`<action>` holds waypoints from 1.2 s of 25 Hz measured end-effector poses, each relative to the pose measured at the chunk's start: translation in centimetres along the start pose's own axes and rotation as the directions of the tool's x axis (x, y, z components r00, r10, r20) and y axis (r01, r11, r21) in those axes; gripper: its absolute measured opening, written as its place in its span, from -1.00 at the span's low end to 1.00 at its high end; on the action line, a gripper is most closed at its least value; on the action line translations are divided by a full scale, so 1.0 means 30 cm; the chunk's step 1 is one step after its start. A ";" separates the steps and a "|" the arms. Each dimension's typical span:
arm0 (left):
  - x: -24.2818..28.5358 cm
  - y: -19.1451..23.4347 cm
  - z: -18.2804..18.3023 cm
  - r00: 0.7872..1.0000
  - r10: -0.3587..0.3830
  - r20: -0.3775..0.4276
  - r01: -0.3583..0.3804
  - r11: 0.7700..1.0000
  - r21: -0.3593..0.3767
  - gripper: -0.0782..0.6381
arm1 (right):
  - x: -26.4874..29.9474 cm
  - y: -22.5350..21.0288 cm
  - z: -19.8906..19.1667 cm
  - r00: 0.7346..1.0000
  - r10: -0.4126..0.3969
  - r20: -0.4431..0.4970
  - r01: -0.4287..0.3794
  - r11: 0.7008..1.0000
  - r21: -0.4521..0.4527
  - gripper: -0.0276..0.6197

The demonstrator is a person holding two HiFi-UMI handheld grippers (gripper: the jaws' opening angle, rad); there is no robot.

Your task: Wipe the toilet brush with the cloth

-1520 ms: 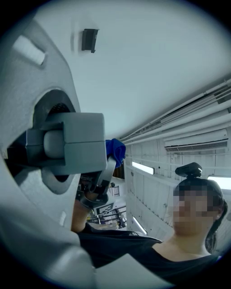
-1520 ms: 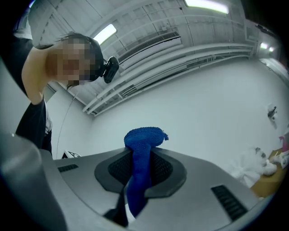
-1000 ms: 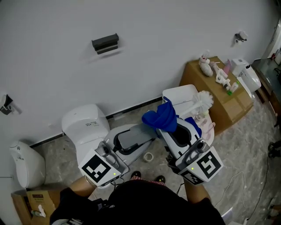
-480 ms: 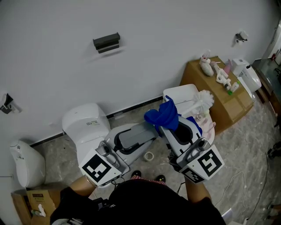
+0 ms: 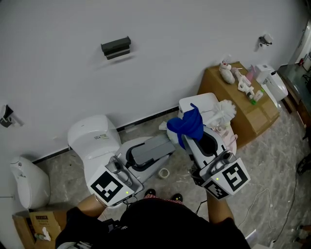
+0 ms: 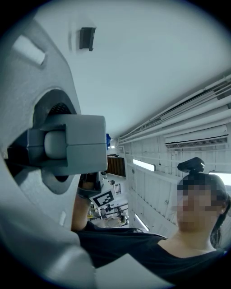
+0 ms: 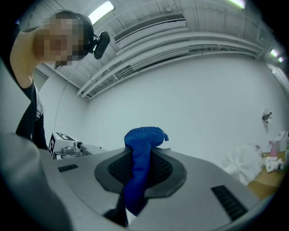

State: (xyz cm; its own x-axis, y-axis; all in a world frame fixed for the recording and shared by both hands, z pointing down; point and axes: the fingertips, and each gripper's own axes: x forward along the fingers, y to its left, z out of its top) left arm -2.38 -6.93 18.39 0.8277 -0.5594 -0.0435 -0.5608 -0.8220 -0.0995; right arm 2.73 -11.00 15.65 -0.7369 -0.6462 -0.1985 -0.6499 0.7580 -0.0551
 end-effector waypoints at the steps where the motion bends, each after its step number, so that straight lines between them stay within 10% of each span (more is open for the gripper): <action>1: 0.002 -0.005 -0.002 1.000 0.000 -0.003 0.000 1.000 -0.004 -0.30 | -0.007 -0.009 -0.001 1.000 -0.006 0.001 0.006 1.000 0.000 -0.69; 30: 0.005 -0.027 -0.002 0.999 -0.022 -0.029 0.022 1.000 0.004 -0.30 | -0.110 -0.243 -0.025 0.979 -0.205 -0.006 0.205 0.979 0.005 -0.69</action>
State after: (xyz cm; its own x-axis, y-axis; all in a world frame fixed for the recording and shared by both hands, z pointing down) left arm -1.82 -6.36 18.51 0.8391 -0.5439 -0.0121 -0.5420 -0.8339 -0.1040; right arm 9.75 -14.46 17.44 -0.5893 -0.7882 -0.1771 -0.7861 0.6100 -0.0991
